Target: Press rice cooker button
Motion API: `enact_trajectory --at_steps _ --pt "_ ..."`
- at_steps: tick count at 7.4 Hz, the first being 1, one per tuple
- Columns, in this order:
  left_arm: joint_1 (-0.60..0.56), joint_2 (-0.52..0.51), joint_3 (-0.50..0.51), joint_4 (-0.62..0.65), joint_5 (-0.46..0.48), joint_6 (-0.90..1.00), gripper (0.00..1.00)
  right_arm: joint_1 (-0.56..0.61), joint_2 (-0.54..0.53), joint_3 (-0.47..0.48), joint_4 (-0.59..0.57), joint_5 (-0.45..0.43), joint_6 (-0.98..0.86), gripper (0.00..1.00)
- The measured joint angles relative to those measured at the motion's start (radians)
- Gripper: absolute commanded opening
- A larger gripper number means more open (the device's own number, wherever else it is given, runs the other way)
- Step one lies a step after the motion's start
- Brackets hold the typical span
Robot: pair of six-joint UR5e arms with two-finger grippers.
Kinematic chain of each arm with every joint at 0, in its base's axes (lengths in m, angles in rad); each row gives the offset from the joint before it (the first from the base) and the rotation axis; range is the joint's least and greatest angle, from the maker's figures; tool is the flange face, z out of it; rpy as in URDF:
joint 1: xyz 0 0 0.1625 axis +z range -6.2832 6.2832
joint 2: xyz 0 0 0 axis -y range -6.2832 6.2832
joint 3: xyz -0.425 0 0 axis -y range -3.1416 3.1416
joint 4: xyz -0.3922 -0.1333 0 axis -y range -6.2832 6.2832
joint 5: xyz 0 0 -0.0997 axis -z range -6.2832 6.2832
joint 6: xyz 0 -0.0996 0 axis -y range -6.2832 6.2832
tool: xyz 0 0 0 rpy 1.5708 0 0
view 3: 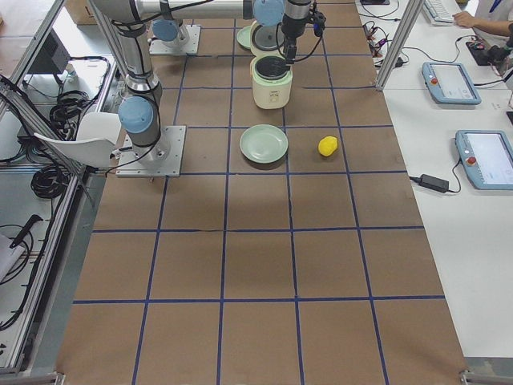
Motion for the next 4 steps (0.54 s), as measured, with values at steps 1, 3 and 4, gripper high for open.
enact_trajectory --at_steps 1,3,4 --pt "0.0 0.0 0.0 0.0 0.0 0.0 1.0 0.0 0.002 0.0 -0.015 0.002 0.0 1.0" --pt "0.0 0.0 0.0 0.0 0.0 0.0 1.0 -0.001 -0.003 0.008 -0.026 0.0 0.0 1.0" --pt "0.0 0.0 0.0 0.0 0.0 0.0 1.0 0.0 -0.002 0.01 -0.027 0.0 0.001 1.0"
